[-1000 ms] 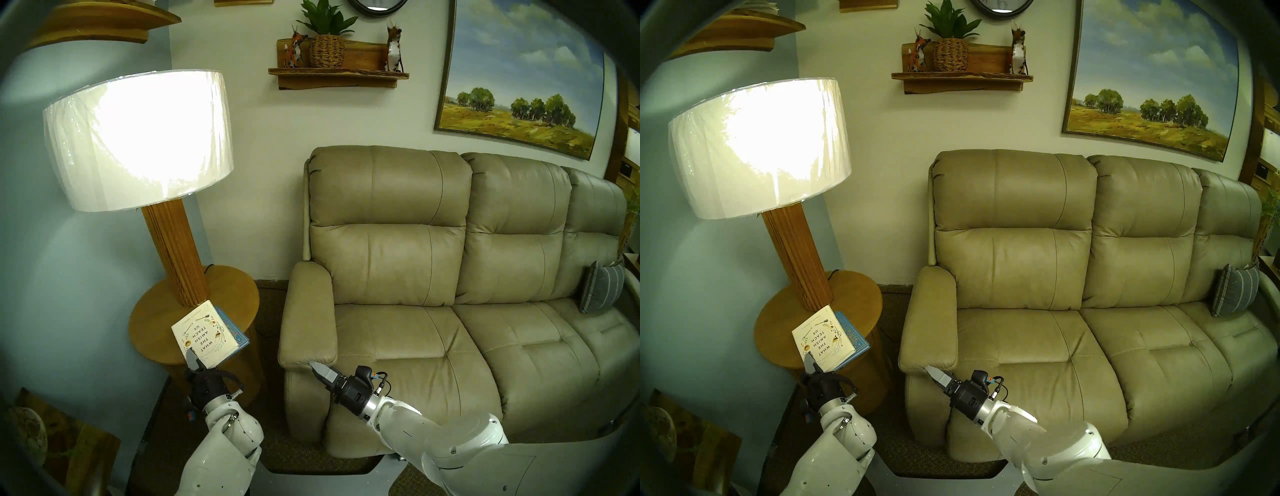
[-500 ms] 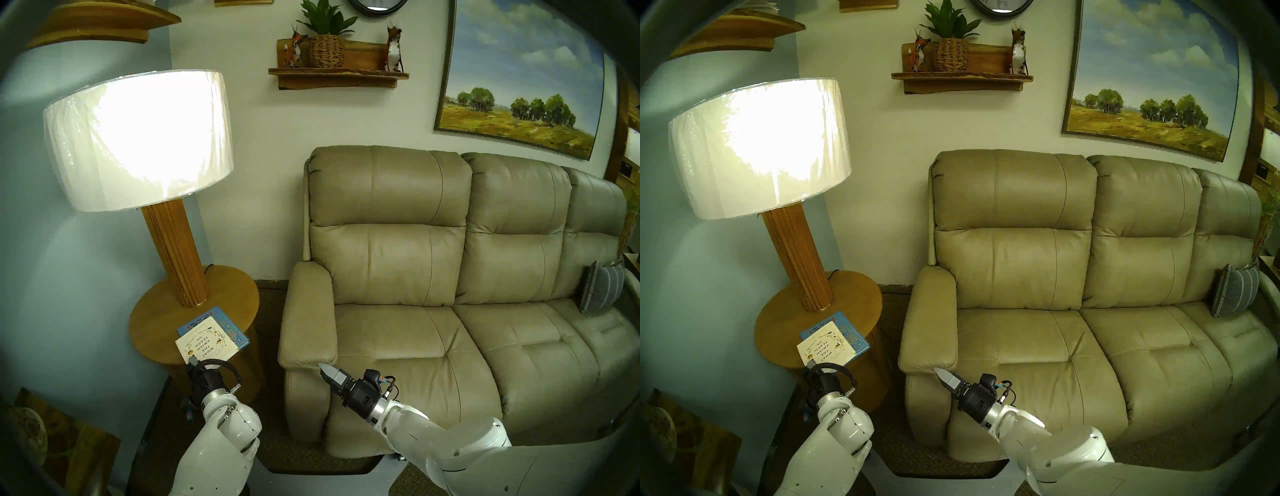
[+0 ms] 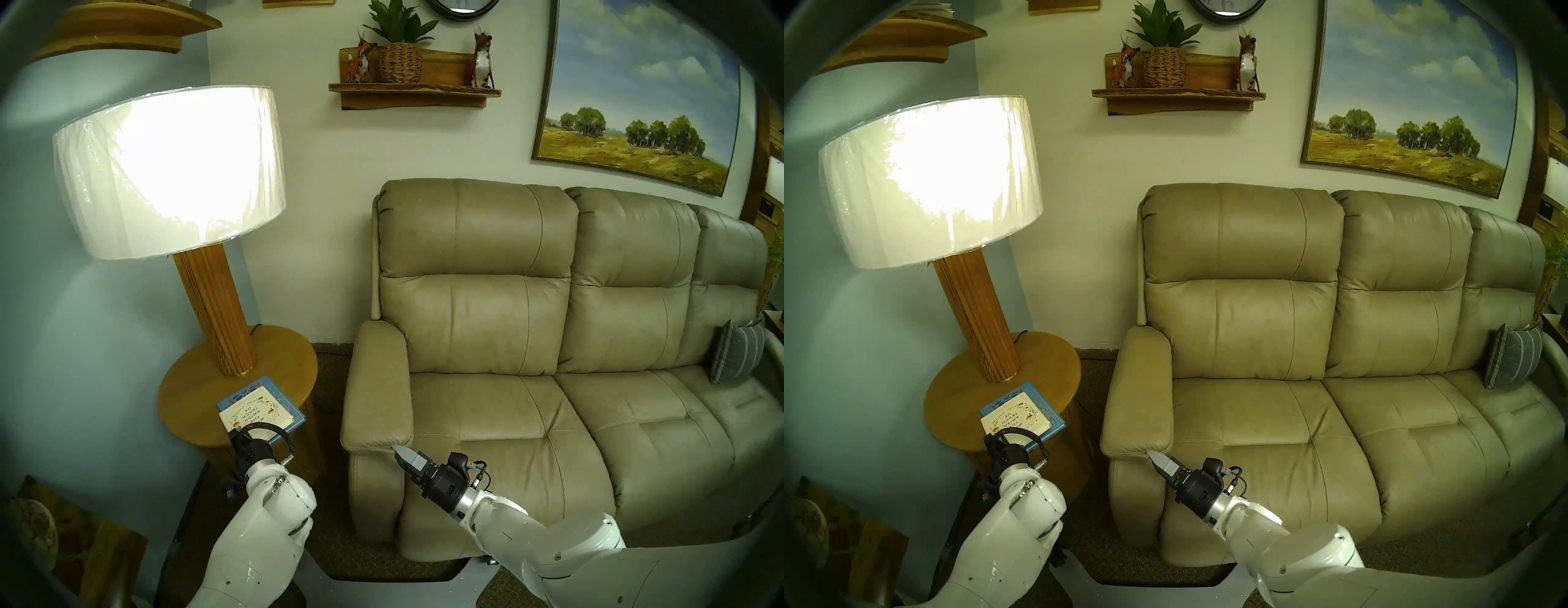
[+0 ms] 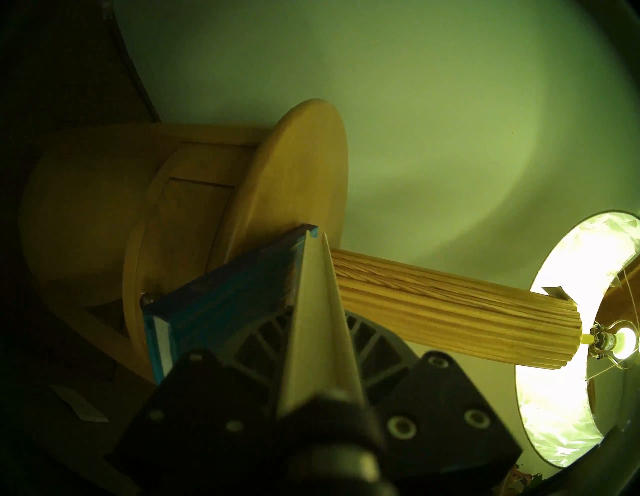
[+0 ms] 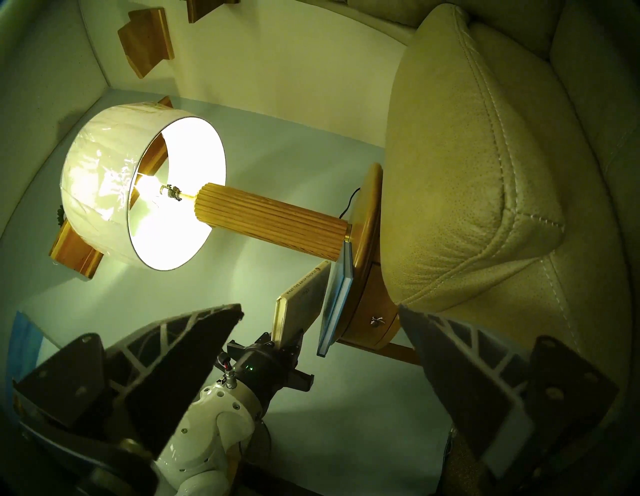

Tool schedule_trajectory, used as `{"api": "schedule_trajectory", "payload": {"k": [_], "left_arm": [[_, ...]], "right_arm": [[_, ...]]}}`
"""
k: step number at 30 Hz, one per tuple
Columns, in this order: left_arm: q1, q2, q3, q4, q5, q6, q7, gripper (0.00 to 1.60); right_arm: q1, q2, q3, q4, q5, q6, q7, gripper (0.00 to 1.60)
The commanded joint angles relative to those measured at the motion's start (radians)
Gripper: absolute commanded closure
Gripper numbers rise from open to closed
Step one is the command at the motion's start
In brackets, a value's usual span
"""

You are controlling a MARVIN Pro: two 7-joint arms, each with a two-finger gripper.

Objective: Move books from sofa to side table

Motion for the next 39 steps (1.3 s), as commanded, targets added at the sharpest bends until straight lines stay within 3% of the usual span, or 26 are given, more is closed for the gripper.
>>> {"api": "schedule_trajectory", "payload": {"k": [1, 4, 8, 9, 10, 18, 24, 35, 39], "left_arm": [[-0.097, 0.034, -0.006, 0.025, 0.008, -0.002, 0.038, 1.49], [-0.110, 0.026, -0.001, 0.042, 0.013, -0.007, 0.049, 1.50], [-0.106, 0.005, -0.012, 0.030, 0.002, -0.024, 0.058, 0.92], [-0.100, 0.005, -0.013, 0.016, 0.001, -0.029, 0.067, 0.18], [-0.091, 0.004, -0.012, 0.002, 0.001, -0.027, 0.065, 0.03], [-0.021, -0.032, -0.031, -0.110, -0.012, -0.066, 0.067, 0.00], [-0.031, -0.028, -0.039, -0.123, -0.024, -0.081, 0.086, 0.00], [0.057, -0.062, -0.069, -0.282, -0.086, -0.103, 0.113, 0.00], [0.029, -0.062, -0.080, -0.258, -0.112, -0.108, 0.143, 0.00]], "right_arm": [[0.001, -0.012, 0.001, -0.007, 0.002, -0.002, 0.008, 0.00], [0.000, -0.015, 0.001, -0.013, 0.003, 0.001, 0.009, 0.00], [-0.001, -0.019, 0.003, -0.026, 0.003, 0.005, 0.007, 0.00], [-0.002, -0.020, 0.003, -0.029, 0.003, 0.007, 0.008, 0.00], [-0.002, -0.021, 0.003, -0.031, 0.004, 0.007, 0.008, 0.00], [-0.009, -0.035, 0.002, -0.063, 0.003, 0.018, 0.018, 0.00], [-0.019, -0.057, 0.001, -0.108, 0.002, 0.034, 0.033, 0.00], [-0.029, -0.080, 0.000, -0.161, 0.002, 0.054, 0.030, 0.00], [-0.036, -0.097, -0.002, -0.192, 0.000, 0.066, 0.038, 0.00]]}}
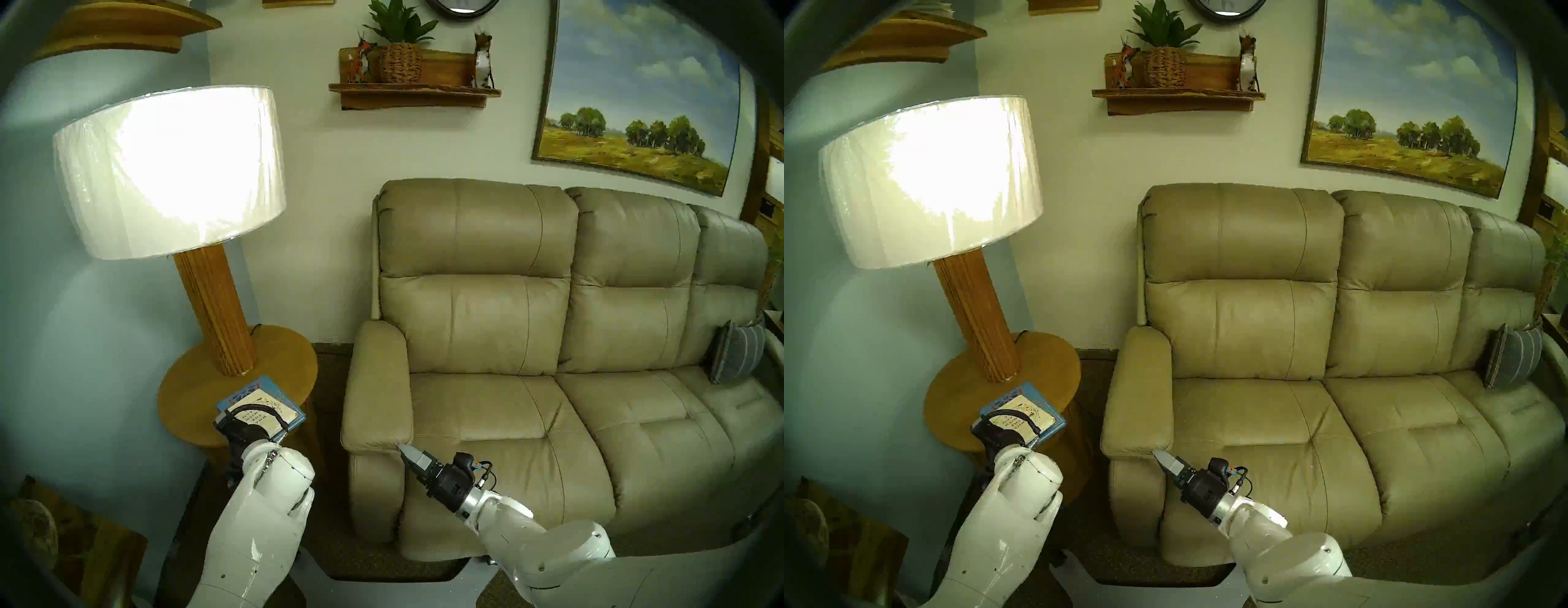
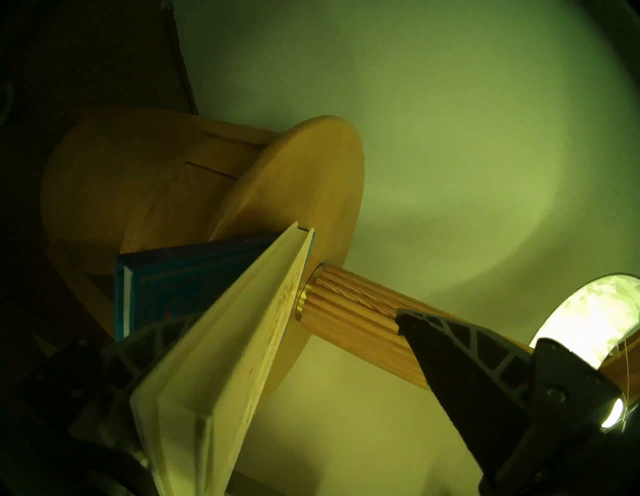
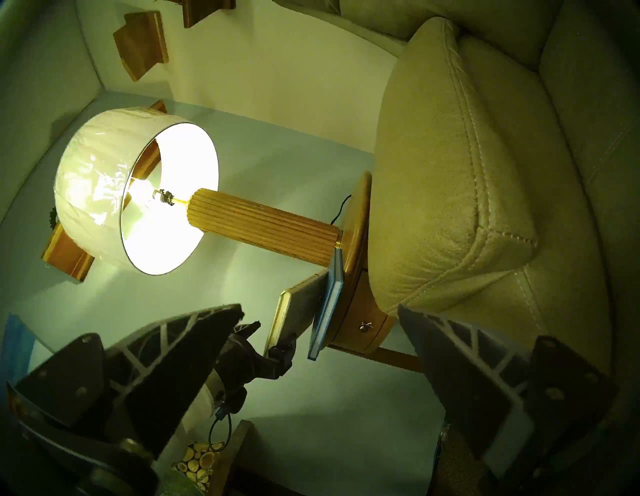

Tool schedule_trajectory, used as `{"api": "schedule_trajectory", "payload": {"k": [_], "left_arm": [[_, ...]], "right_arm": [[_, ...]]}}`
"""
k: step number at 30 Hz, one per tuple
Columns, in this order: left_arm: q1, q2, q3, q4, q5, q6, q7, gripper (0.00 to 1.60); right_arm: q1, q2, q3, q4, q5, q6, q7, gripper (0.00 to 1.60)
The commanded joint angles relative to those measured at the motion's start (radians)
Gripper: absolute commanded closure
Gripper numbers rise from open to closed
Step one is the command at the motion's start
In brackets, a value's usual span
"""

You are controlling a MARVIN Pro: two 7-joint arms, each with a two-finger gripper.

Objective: Move books from sofa to side table

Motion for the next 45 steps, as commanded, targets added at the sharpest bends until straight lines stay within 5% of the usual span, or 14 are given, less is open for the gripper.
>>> {"api": "schedule_trajectory", "payload": {"k": [1, 13, 18, 25, 34, 41, 45], "left_arm": [[-0.023, -0.006, -0.020, -0.032, -0.033, -0.018, 0.046, 0.00], [-0.126, 0.012, -0.104, -0.010, -0.108, -0.010, 0.129, 0.00], [-0.193, 0.020, -0.127, 0.086, -0.123, -0.029, 0.161, 0.00], [-0.074, -0.025, -0.107, -0.040, -0.101, -0.050, 0.108, 0.00], [-0.007, -0.060, -0.100, -0.147, -0.104, -0.067, 0.086, 0.00], [0.035, -0.066, -0.091, -0.162, -0.117, -0.038, 0.094, 0.00], [-0.013, -0.056, -0.099, -0.109, -0.117, -0.043, 0.102, 0.00]], "right_arm": [[-0.006, -0.043, -0.005, -0.047, -0.001, 0.014, 0.022, 0.00], [-0.006, -0.057, -0.007, -0.068, -0.003, 0.017, 0.014, 0.00], [-0.009, -0.067, -0.009, -0.083, -0.005, 0.023, 0.015, 0.00], [-0.019, -0.080, -0.007, -0.122, -0.003, 0.035, 0.022, 0.00], [-0.021, -0.082, -0.011, -0.123, -0.007, 0.036, 0.041, 0.00], [-0.025, -0.080, -0.005, -0.132, -0.012, 0.036, 0.052, 0.00], [-0.027, -0.080, -0.002, -0.138, -0.013, 0.037, 0.054, 0.00]]}}
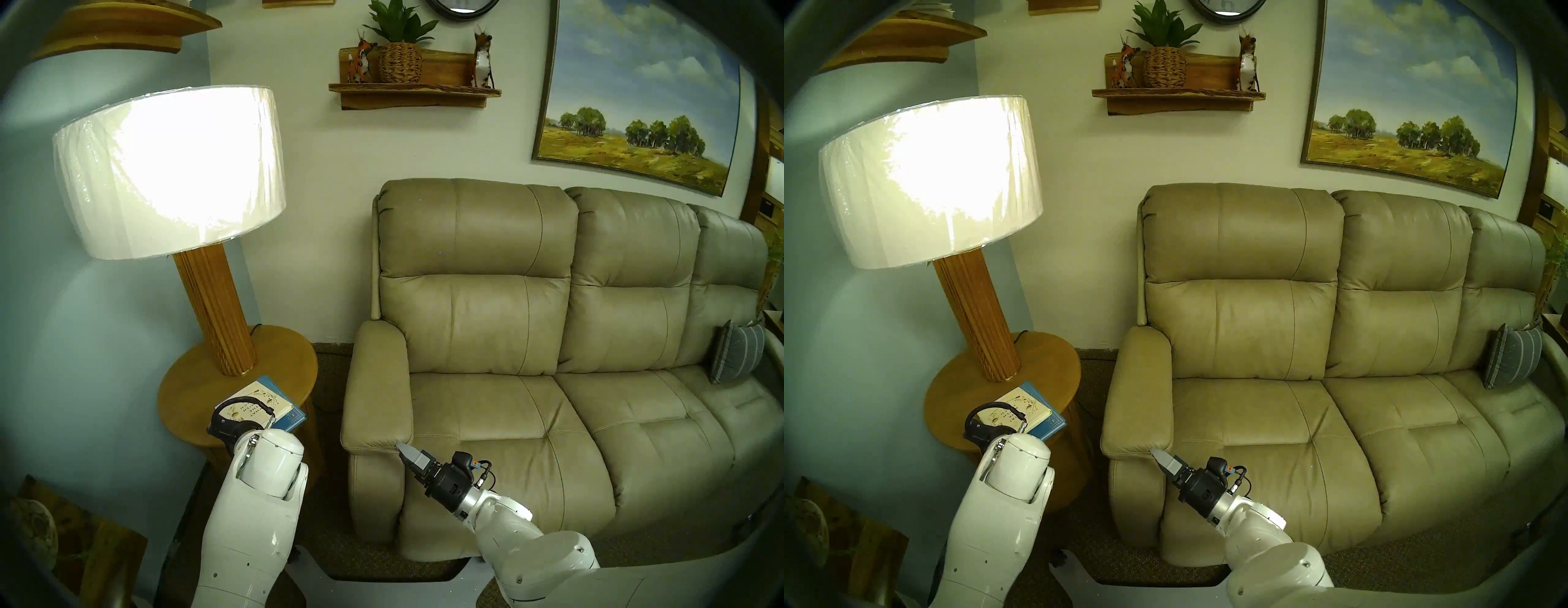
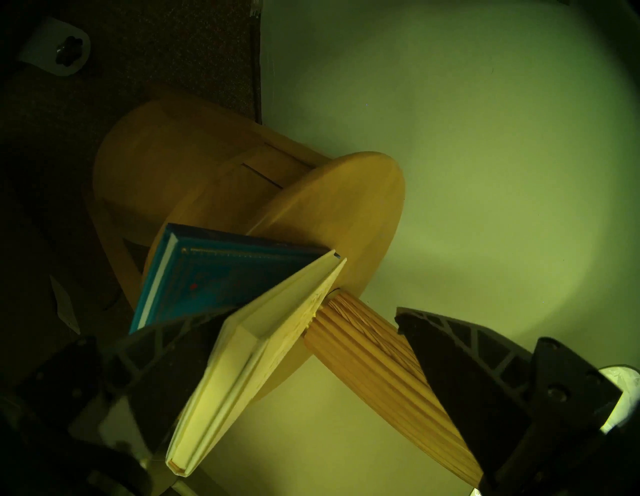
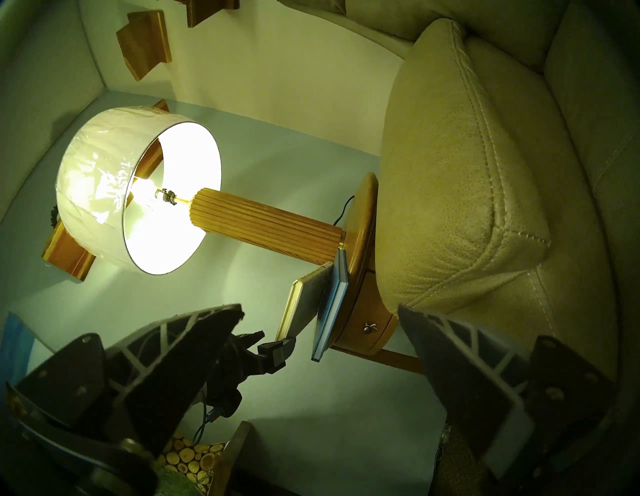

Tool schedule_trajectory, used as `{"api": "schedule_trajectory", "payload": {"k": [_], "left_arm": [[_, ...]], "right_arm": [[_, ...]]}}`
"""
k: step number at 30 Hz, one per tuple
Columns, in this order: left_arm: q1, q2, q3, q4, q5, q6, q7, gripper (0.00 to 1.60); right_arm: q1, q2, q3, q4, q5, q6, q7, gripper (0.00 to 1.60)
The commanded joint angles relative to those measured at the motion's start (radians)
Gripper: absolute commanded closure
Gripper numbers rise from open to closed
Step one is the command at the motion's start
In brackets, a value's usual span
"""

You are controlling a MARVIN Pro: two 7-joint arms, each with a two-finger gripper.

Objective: Move books from sofa to side table

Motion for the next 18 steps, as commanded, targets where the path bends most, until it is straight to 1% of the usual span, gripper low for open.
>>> {"api": "schedule_trajectory", "payload": {"k": [1, 2, 3, 4, 8, 10, 12, 13, 14, 15, 18], "left_arm": [[-0.045, 0.013, -0.012, 0.029, -0.005, 0.021, 0.001, 0.00], [-0.057, 0.021, -0.014, 0.042, -0.008, 0.028, 0.008, 0.00], [-0.075, 0.026, -0.014, 0.060, -0.004, 0.016, 0.011, 0.00], [-0.085, 0.027, -0.015, 0.074, -0.002, 0.021, 0.006, 0.00], [-0.110, 0.032, -0.024, 0.098, -0.008, 0.030, 0.013, 0.00], [-0.089, 0.031, -0.018, 0.071, -0.007, 0.045, 0.011, 0.00], [-0.043, 0.020, 0.003, 0.011, 0.004, 0.050, 0.002, 0.00], [-0.023, 0.011, 0.015, -0.009, 0.011, 0.064, -0.014, 0.00], [-0.024, -0.001, 0.019, 0.001, 0.017, 0.069, -0.032, 0.00], [-0.002, -0.008, 0.031, -0.028, 0.026, 0.058, -0.038, 0.00], [0.036, -0.024, 0.054, -0.062, 0.037, 0.051, -0.056, 0.00]], "right_arm": [[-0.002, -0.009, 0.001, -0.008, -0.003, -0.004, 0.020, 0.00], [-0.002, -0.009, 0.001, -0.009, -0.003, -0.004, 0.020, 0.00], [-0.003, -0.009, 0.002, -0.009, -0.002, -0.004, 0.020, 0.00], [-0.003, -0.010, 0.002, -0.012, -0.002, -0.003, 0.020, 0.00], [-0.002, -0.010, 0.003, -0.015, -0.001, -0.004, 0.020, 0.00], [-0.001, -0.011, 0.003, -0.016, -0.001, -0.004, 0.020, 0.00], [0.000, -0.012, 0.002, -0.017, -0.001, -0.004, 0.020, 0.00], [0.000, -0.013, 0.001, -0.018, -0.001, -0.004, 0.020, 0.00], [0.001, -0.012, 0.001, -0.016, -0.001, -0.005, 0.020, 0.00], [0.001, -0.013, 0.000, -0.018, -0.001, -0.004, 0.020, 0.00], [0.000, -0.012, -0.001, -0.016, -0.001, -0.004, 0.020, 0.00]]}}
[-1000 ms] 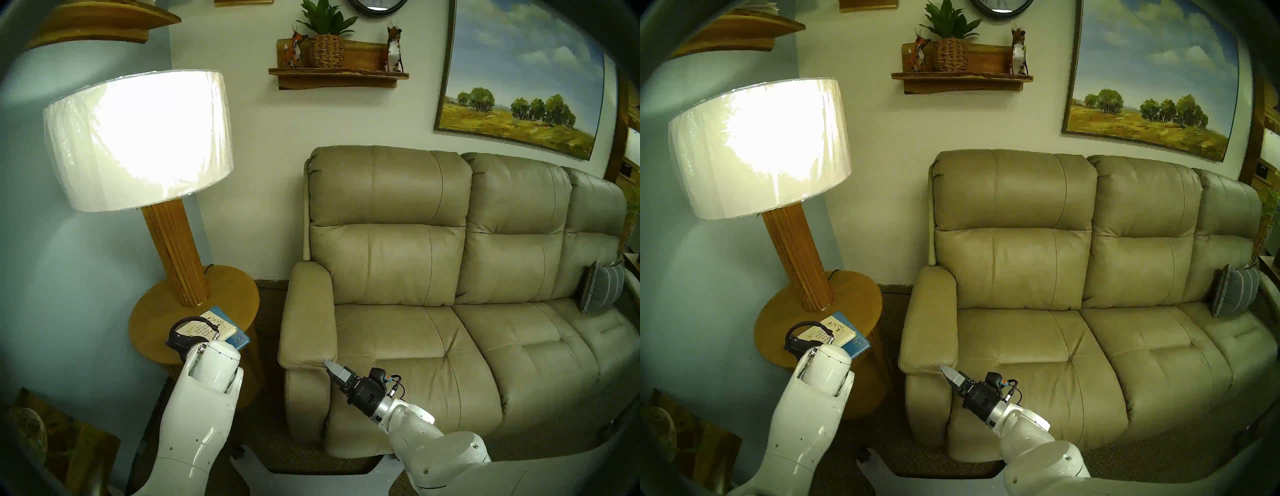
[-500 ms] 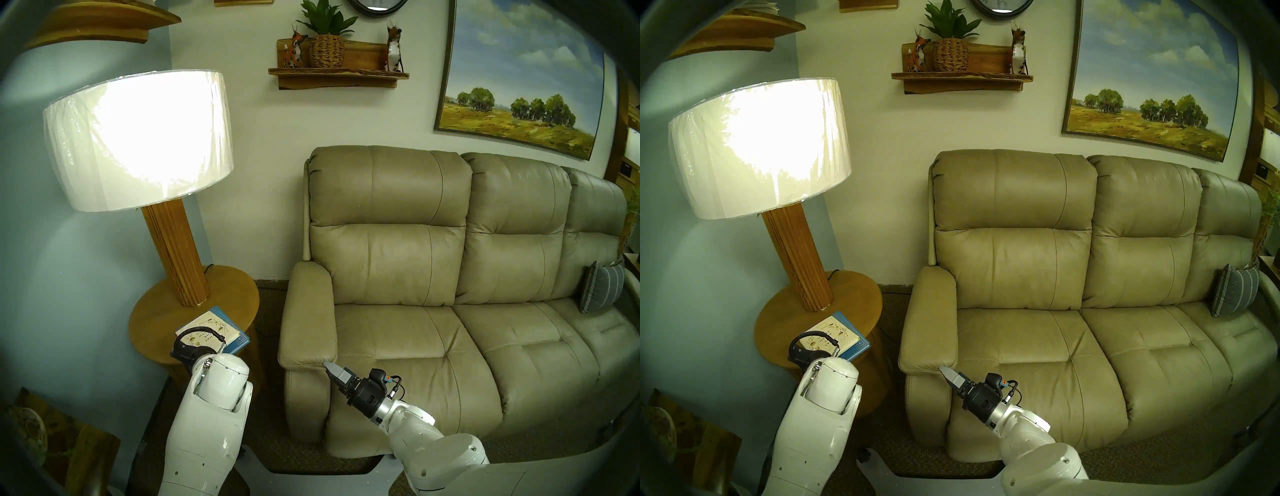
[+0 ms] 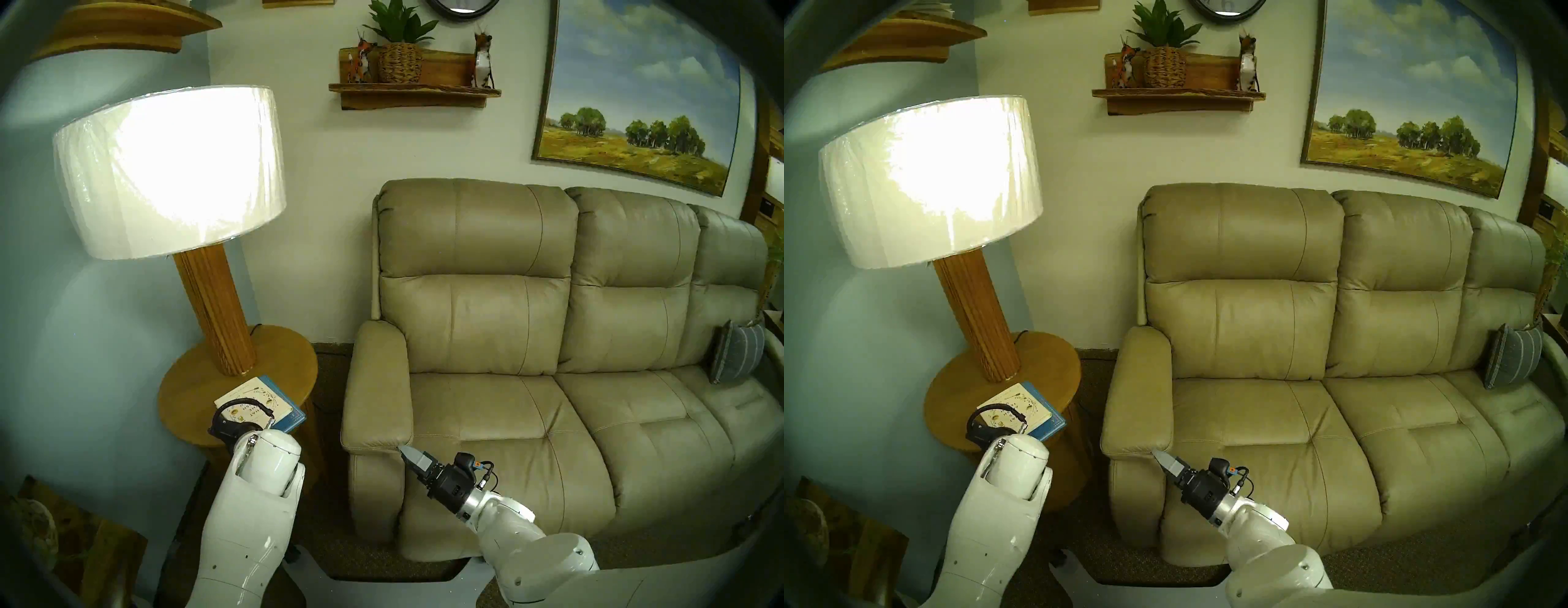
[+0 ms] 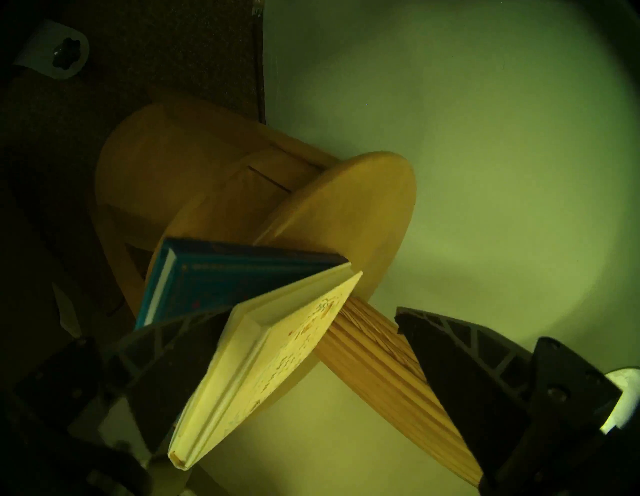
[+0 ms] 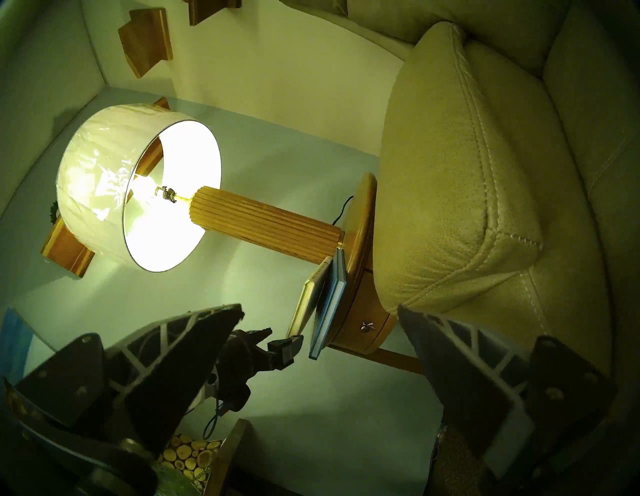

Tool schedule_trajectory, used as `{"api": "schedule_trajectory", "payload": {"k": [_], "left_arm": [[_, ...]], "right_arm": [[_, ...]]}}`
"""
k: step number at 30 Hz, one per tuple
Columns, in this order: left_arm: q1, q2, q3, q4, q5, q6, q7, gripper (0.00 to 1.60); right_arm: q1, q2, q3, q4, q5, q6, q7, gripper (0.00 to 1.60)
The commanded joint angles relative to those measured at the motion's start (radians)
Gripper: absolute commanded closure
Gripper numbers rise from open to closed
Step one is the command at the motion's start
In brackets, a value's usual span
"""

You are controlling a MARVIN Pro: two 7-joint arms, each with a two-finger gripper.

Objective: Move books from sofa to side table

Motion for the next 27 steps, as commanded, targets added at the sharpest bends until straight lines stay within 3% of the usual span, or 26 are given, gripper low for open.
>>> {"api": "schedule_trajectory", "payload": {"k": [1, 8, 12, 14, 19, 27], "left_arm": [[0.088, -0.040, 0.053, -0.119, 0.031, 0.008, -0.056, 0.00], [0.182, -0.037, 0.070, -0.211, 0.013, -0.018, -0.089, 0.00], [0.243, -0.033, 0.081, -0.278, 0.022, 0.007, -0.100, 0.00], [0.264, -0.020, 0.119, -0.284, 0.062, 0.045, -0.152, 0.00], [0.327, 0.021, 0.193, -0.239, 0.185, 0.124, -0.246, 0.00], [0.371, 0.067, 0.171, -0.121, 0.311, 0.223, -0.364, 0.00]], "right_arm": [[0.005, -0.010, -0.002, 0.002, 0.003, -0.002, 0.012, 0.00], [-0.004, -0.004, 0.001, -0.005, 0.005, 0.000, 0.012, 0.00], [-0.008, -0.003, -0.001, -0.008, 0.012, -0.001, 0.012, 0.00], [-0.009, -0.002, 0.003, -0.005, 0.016, -0.001, 0.012, 0.00], [-0.014, 0.001, 0.017, 0.000, 0.030, 0.011, 0.012, 0.00], [-0.012, 0.001, 0.054, -0.010, 0.069, 0.035, 0.012, 0.00]]}}
